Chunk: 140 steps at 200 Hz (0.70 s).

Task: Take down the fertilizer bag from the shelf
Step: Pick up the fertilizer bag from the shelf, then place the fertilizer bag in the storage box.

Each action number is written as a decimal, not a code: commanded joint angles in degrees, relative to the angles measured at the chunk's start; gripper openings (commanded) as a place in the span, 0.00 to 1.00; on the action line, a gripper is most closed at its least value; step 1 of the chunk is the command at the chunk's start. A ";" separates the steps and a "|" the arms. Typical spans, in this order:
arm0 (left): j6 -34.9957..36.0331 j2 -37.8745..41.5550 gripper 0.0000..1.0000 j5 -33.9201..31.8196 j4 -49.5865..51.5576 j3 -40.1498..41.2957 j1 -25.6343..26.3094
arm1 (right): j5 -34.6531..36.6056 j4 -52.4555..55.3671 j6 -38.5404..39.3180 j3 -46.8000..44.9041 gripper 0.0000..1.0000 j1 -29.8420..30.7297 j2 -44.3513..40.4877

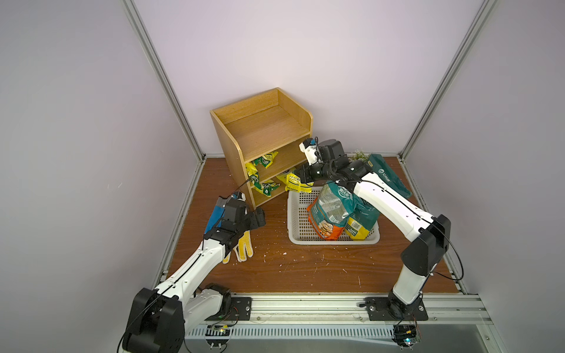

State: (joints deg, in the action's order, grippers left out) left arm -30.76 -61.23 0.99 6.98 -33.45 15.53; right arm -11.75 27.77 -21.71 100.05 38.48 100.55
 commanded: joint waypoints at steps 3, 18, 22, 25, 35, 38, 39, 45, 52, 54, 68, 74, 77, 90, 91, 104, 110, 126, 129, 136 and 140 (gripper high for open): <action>1.15 0.41 1.00 0.32 -0.56 0.56 -0.70 | 2.85 -2.68 0.33 -5.44 0.00 -0.05 -4.70; 1.28 0.42 1.00 0.40 -0.57 0.58 -0.68 | 3.89 -4.50 -0.83 -9.46 0.00 -0.16 -5.19; 1.34 0.41 1.00 0.41 -0.57 0.59 -0.68 | 3.96 -4.72 -1.14 -10.34 0.00 -0.16 -5.08; 1.40 0.46 1.00 0.48 -0.57 0.58 -0.73 | 3.94 -4.78 -1.32 -10.80 0.00 -0.14 -4.98; 1.46 0.19 1.00 0.50 -0.49 0.48 -0.70 | 3.84 -4.95 -1.74 -11.89 0.00 -0.16 -4.10; 1.48 0.20 1.00 0.42 -0.44 0.41 -0.71 | 4.00 -4.98 -1.82 -12.18 0.00 -0.15 -3.86; 1.44 0.17 1.00 0.42 -0.41 0.41 -0.74 | 4.10 -4.95 -1.87 -12.26 0.00 -0.15 -3.78; 1.66 0.11 1.00 0.41 -0.31 0.34 -0.72 | 4.71 -4.88 -2.14 -12.57 0.00 -0.16 -3.04; 1.67 0.08 1.00 0.46 -0.30 0.31 -0.68 | 5.40 -4.97 -2.19 -12.75 0.00 -0.20 -2.08; 1.67 0.07 1.00 0.42 -0.30 0.27 -0.68 | 5.70 -5.00 -2.19 -12.81 0.00 -0.26 -1.73; 1.63 0.22 1.00 0.43 -0.30 0.40 -0.68 | 9.32 -4.50 -2.45 -12.12 0.00 -0.53 0.74; 1.70 0.31 1.00 0.33 -0.30 0.37 -0.69 | 11.16 -4.06 -2.47 -11.32 0.00 -0.68 1.93; 1.68 0.32 1.00 0.25 -0.30 0.36 -0.71 | 12.05 -3.83 -2.46 -10.84 0.00 -0.70 2.52; 1.74 0.56 1.00 0.08 -0.09 0.36 -0.73 | 16.45 -1.84 -2.56 -8.03 0.00 -0.72 5.00; 1.75 0.58 1.00 0.03 -0.06 0.34 -0.75 | 16.83 -1.58 -2.55 -7.76 0.00 -0.75 5.26; 1.93 0.97 1.00 -0.42 0.30 0.27 -0.74 | 21.82 2.74 -3.01 -3.51 0.00 -0.62 7.51; 1.93 1.23 1.00 -0.70 0.46 0.27 -0.74 | 23.44 4.14 -3.00 -1.93 0.00 -0.68 7.95; 2.19 1.90 1.00 -1.08 0.40 0.41 -0.69 | 28.02 4.35 -2.70 -1.16 0.00 -0.25 6.96; 2.12 1.98 1.00 -1.16 0.40 0.46 -0.70 | 28.80 4.14 -2.68 -1.31 0.00 -0.20 6.53; 2.15 2.08 1.00 -1.24 0.31 0.49 -0.70 | 30.28 3.82 -2.55 -1.71 0.00 -0.12 5.53; 2.23 2.08 1.00 -1.33 0.31 0.49 -0.69 | 31.26 3.55 -2.50 -1.93 0.00 -0.07 4.98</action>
State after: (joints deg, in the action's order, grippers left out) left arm -29.69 -60.31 0.91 7.05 -33.45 15.53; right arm 9.04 28.38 -24.32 96.86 37.89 109.19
